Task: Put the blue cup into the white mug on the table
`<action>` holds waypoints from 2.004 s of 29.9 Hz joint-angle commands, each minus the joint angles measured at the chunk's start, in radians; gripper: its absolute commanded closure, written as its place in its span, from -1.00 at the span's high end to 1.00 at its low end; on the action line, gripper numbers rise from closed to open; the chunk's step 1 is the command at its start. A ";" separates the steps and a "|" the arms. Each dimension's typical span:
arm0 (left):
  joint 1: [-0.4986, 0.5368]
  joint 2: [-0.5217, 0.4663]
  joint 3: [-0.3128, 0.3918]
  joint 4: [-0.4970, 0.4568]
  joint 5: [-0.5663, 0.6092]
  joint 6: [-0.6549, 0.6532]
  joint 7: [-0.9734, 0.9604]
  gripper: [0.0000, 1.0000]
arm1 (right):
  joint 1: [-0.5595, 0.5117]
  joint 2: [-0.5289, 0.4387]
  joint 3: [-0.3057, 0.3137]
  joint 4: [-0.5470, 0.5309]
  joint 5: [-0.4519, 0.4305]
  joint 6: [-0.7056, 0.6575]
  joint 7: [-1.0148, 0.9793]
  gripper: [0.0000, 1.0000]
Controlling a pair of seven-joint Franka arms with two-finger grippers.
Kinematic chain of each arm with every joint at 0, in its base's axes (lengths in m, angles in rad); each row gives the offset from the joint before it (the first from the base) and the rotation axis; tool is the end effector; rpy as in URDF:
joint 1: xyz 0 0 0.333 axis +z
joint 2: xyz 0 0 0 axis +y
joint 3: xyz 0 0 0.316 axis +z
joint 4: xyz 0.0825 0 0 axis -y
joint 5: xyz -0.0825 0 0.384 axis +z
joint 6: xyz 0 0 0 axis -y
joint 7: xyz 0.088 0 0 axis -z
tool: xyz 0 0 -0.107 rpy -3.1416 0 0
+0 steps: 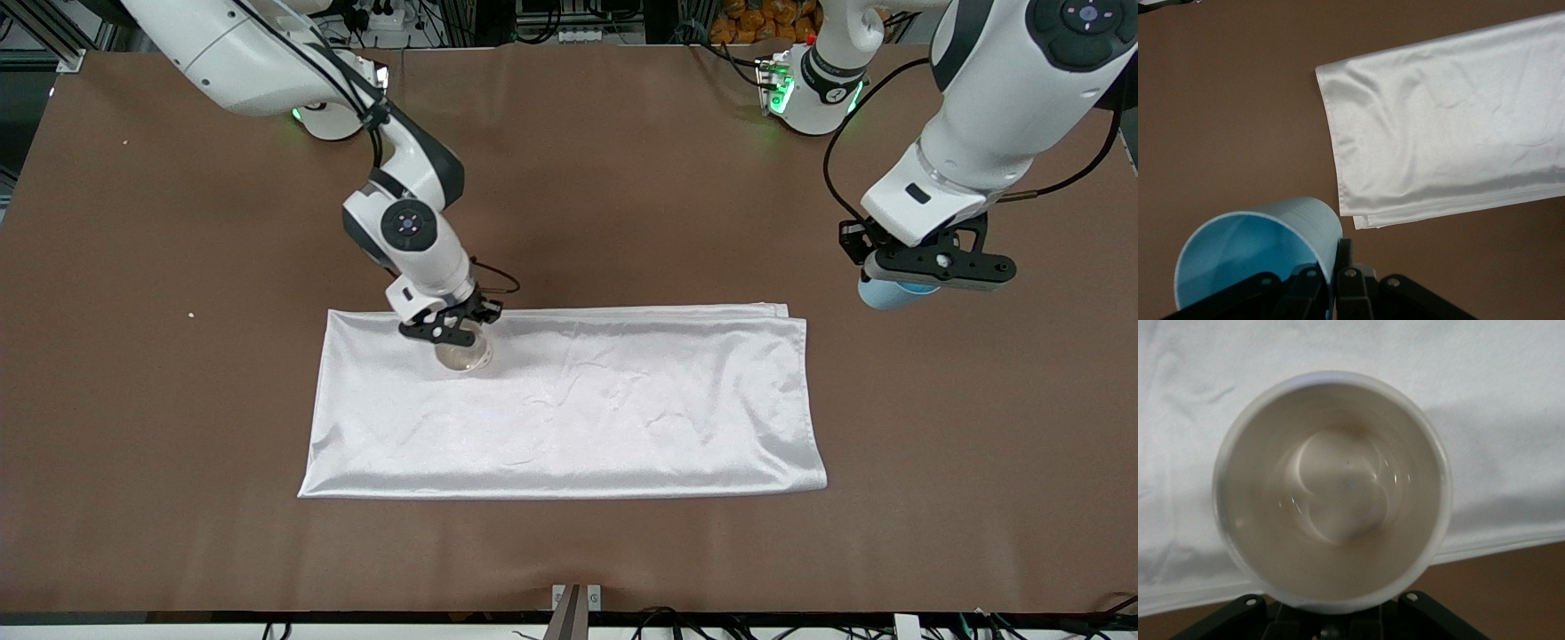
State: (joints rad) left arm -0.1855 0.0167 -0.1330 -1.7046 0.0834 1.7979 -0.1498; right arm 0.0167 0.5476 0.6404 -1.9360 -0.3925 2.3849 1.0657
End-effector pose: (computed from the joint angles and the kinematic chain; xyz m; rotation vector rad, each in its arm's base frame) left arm 0.5491 -0.1731 0.5720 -3.0655 0.2832 -0.1435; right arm 0.5076 0.3621 0.2522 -3.0667 0.3071 0.0105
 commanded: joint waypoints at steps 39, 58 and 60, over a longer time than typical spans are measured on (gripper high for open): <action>0.003 -0.040 0.000 -0.021 -0.034 -0.045 -0.014 -1.00 | 0.427 0.103 0.056 0.031 -0.331 -0.036 0.723 -1.00; -0.006 -0.018 -0.011 -0.021 -0.070 -0.005 -0.030 -1.00 | 0.450 0.130 0.038 0.049 -0.394 -0.055 0.922 1.00; -0.006 -0.001 -0.022 -0.020 -0.071 0.006 -0.033 -1.00 | 0.450 0.129 0.044 0.064 -0.394 -0.099 0.919 1.00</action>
State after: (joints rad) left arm -0.1891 0.0024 -0.1418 -1.7145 0.0437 1.7725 -0.1598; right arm 0.4565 0.6736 0.6797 -1.9110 -0.7675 2.3460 1.9430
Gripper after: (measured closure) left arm 0.956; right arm 0.577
